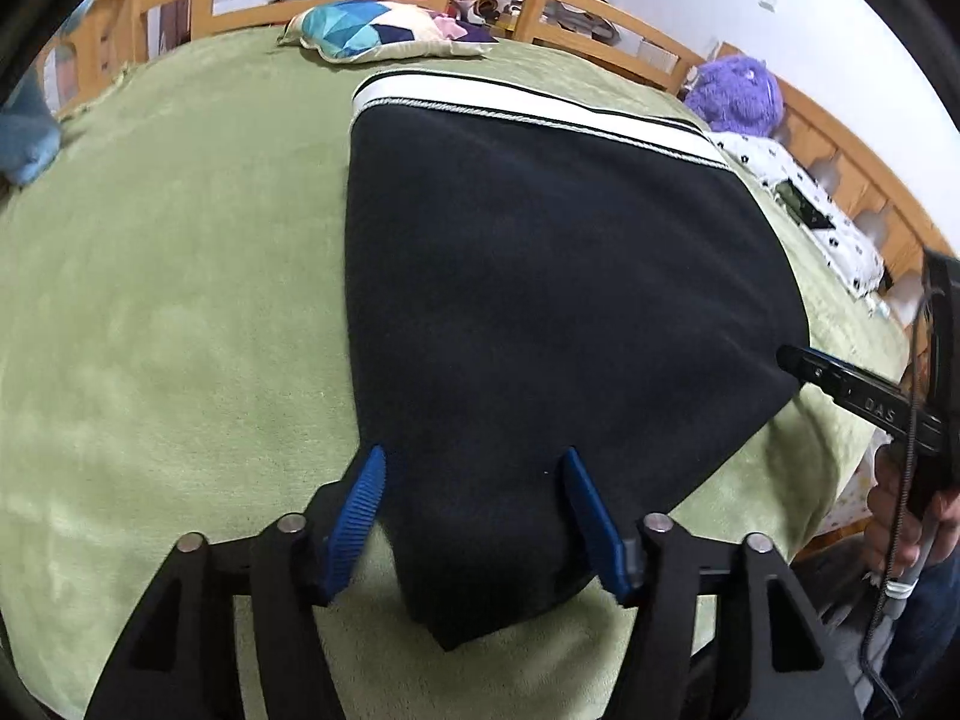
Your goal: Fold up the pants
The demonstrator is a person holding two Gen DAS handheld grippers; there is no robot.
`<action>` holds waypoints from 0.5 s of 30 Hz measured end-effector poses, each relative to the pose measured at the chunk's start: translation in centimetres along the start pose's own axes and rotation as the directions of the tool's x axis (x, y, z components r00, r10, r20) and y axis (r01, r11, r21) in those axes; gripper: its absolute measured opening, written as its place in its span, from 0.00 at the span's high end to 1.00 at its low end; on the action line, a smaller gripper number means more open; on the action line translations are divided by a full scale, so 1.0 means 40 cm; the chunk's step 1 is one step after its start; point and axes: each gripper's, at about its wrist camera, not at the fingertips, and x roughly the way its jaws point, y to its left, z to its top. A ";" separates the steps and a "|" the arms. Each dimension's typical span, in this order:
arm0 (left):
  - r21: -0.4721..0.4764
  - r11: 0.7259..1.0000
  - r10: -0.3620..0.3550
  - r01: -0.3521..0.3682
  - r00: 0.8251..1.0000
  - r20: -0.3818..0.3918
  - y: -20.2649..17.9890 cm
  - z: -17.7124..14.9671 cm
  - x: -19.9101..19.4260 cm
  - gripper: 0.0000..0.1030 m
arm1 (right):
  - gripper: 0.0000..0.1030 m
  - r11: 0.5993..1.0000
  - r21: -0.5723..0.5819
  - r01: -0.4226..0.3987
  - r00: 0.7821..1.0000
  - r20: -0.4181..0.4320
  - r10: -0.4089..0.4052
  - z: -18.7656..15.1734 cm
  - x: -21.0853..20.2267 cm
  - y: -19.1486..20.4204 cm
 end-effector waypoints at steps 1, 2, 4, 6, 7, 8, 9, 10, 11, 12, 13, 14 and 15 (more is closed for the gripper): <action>-0.014 1.000 -0.014 0.014 1.000 0.006 0.007 -0.003 0.002 0.35 | 0.51 1.000 0.010 -0.021 1.000 0.006 0.021 -0.001 -0.006 -0.008; -0.028 0.999 -0.028 0.028 1.000 0.007 0.016 -0.005 0.005 0.34 | 0.51 0.999 0.019 -0.032 0.999 0.008 0.032 -0.004 -0.010 -0.012; -0.056 0.996 -0.066 0.066 0.998 -0.002 0.035 -0.008 0.011 0.31 | 0.50 0.997 0.056 -0.048 0.999 0.016 0.047 -0.004 -0.019 -0.024; -0.088 0.993 -0.078 0.078 0.997 -0.005 0.048 -0.010 0.014 0.29 | 0.50 0.994 0.085 -0.062 0.998 0.015 0.061 0.005 -0.022 -0.037; -0.085 0.993 -0.078 0.077 0.997 -0.003 0.046 -0.009 0.014 0.29 | 0.50 0.991 0.108 -0.080 0.997 0.018 0.078 0.006 -0.024 -0.046; -0.074 0.995 -0.070 0.070 0.998 0.006 0.040 -0.008 0.010 0.29 | 0.50 0.989 0.120 -0.088 0.996 0.018 0.087 0.021 -0.013 -0.045; -0.063 0.996 -0.058 0.059 0.998 0.015 0.034 -0.008 0.005 0.29 | 0.50 0.987 0.133 -0.090 0.996 0.018 0.089 0.025 -0.012 -0.049; -0.054 0.997 -0.052 0.053 0.998 0.019 0.028 -0.005 0.004 0.29 | 0.50 0.987 0.141 -0.078 0.997 0.021 0.076 0.025 -0.013 -0.051; -0.046 0.998 -0.052 0.053 0.998 0.021 0.024 -0.006 0.000 0.29 | 0.48 0.987 0.145 -0.062 0.998 0.025 0.059 0.032 -0.010 -0.054; -0.040 0.997 -0.063 0.064 0.998 0.020 0.019 -0.008 -0.004 0.28 | 0.41 0.988 0.149 -0.043 0.999 0.032 0.038 0.035 -0.011 -0.053; -0.039 0.997 -0.065 0.066 0.998 0.017 0.019 -0.008 -0.006 0.27 | 0.34 0.987 0.158 -0.015 0.999 0.043 0.009 0.033 -0.015 -0.055; -0.041 0.997 -0.060 0.060 0.998 0.013 0.019 -0.011 -0.008 0.27 | 0.33 0.985 0.172 0.018 0.998 0.055 -0.028 0.032 -0.018 -0.056; -0.044 0.998 -0.054 0.054 0.998 0.010 0.021 -0.014 -0.011 0.26 | 0.33 0.983 0.183 0.031 0.997 0.066 -0.044 0.035 -0.020 -0.059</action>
